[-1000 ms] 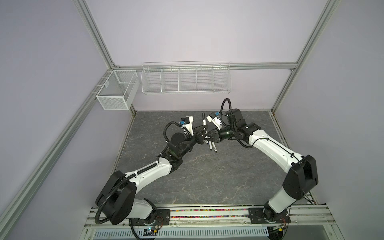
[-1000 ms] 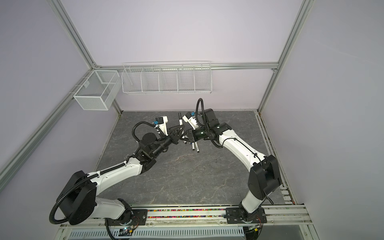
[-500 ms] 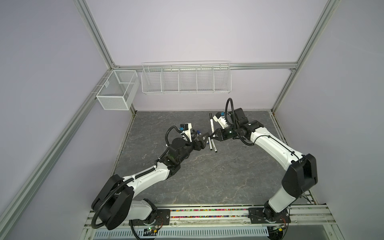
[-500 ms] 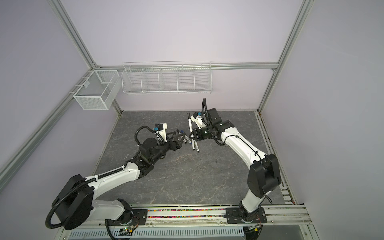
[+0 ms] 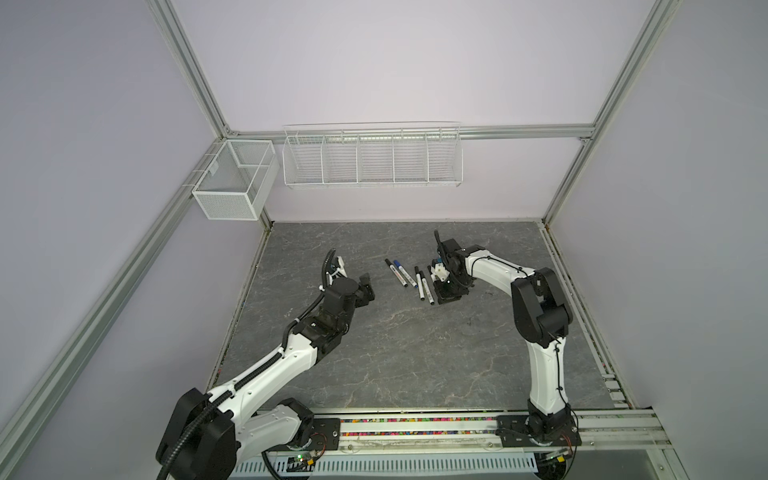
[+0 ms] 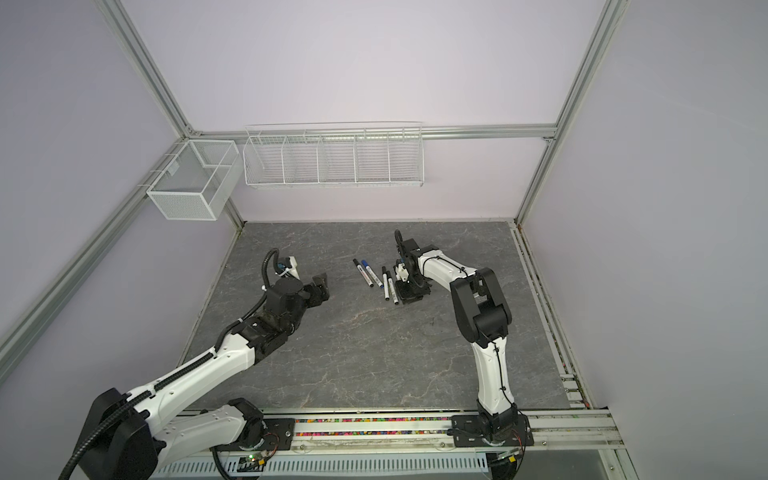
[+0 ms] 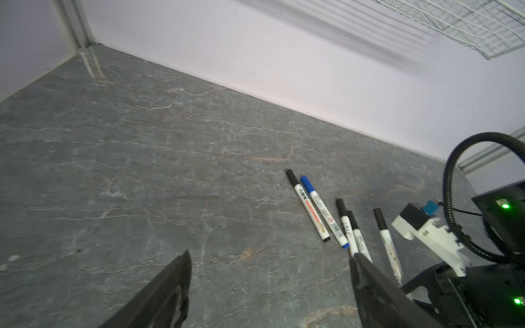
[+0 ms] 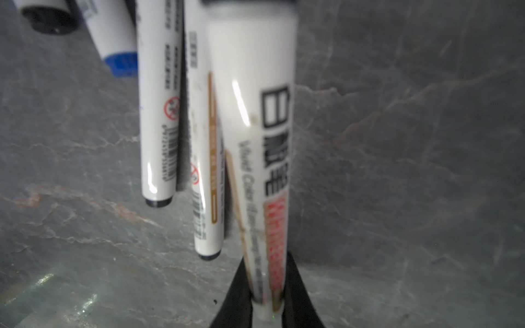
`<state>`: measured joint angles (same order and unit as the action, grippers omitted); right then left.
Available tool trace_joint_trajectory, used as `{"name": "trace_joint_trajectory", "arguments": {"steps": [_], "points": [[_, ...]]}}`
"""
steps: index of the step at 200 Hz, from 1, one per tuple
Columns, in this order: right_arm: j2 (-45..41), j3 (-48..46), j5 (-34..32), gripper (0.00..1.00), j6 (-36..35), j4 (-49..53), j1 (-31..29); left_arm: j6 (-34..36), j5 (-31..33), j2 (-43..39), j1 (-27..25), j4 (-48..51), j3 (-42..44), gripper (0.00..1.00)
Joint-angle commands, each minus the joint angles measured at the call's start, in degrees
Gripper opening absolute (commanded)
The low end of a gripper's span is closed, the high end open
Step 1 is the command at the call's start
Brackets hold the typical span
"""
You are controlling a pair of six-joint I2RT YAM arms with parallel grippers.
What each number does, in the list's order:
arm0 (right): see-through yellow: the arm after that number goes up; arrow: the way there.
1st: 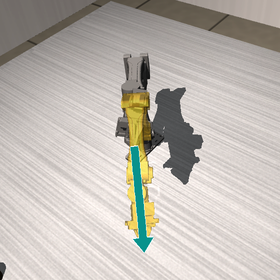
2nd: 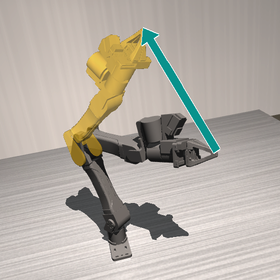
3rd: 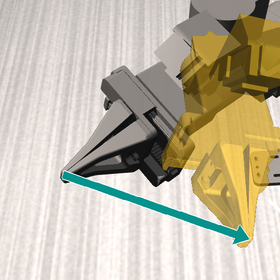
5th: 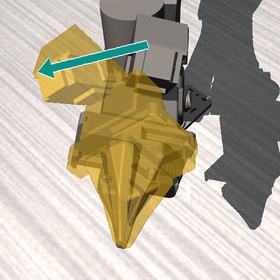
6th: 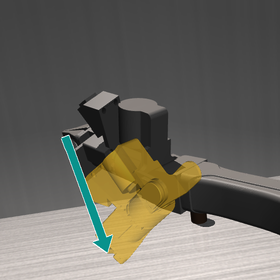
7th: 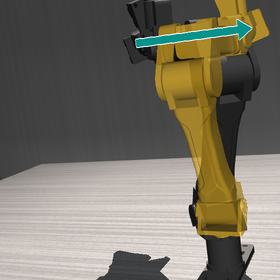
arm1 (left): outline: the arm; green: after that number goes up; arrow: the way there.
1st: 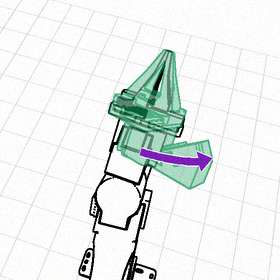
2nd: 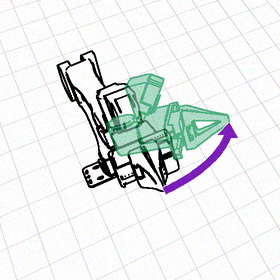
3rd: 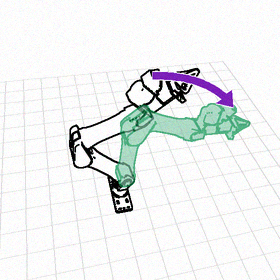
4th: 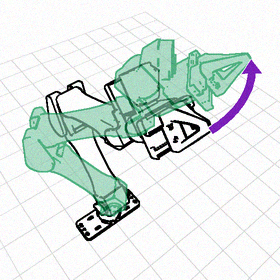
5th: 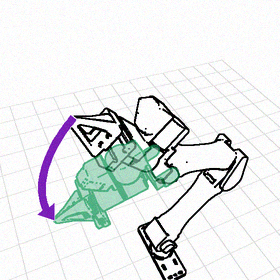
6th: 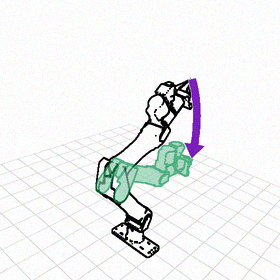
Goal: Insert the pens into the pen caps
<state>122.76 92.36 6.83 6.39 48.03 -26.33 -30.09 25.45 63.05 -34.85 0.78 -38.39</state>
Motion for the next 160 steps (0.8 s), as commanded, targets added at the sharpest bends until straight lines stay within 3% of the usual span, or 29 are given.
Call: {"name": "trace_joint_trajectory", "arguments": {"steps": [1,39,65,84,93,113,134,141,160], "points": [[2.8,1.2,-1.4,0.25,-0.7,2.3,0.0,-1.3,2.8,-2.3,0.7,4.1,0.9,0.88],[0.3,-0.3,-0.3,0.45,0.6,0.2,0.1,-0.6,3.0,-3.0,1.2,5.6,0.3,0.9],[-5.6,-4.7,0.4,0.5,1.6,-4.6,0.3,-0.5,4.2,-2.0,2.2,6.2,0.0,0.91],[-14.6,-11.3,-2.4,0.51,3.5,-10.8,1.6,0.3,6.5,-2.4,4.8,7.5,-0.7,0.91],[-20.5,-17.2,-6.2,0.51,4.9,-15.8,2.5,1.7,7.6,-2.7,7.2,7.9,-0.8,0.91],[-37.0,-33.3,-23.4,0.53,9.4,-30.7,5.2,3.7,9.8,-3.5,14.6,8.2,-0.8,0.91],[-51.8,-50.7,-43.3,0.66,8.4,-48.1,6.5,6.0,11.5,-2.7,22.1,5.9,0.2,0.93],[-54.4,-54.1,-46.8,0.71,7.7,-51.9,7.3,6.6,12.3,-2.2,24.1,4.9,0.6,1.0],[-53.9,-59.5,-51.8,0.81,3.2,-59.3,10.1,9.2,15.8,-0.6,26.6,0.7,2.8,0.99]]}}
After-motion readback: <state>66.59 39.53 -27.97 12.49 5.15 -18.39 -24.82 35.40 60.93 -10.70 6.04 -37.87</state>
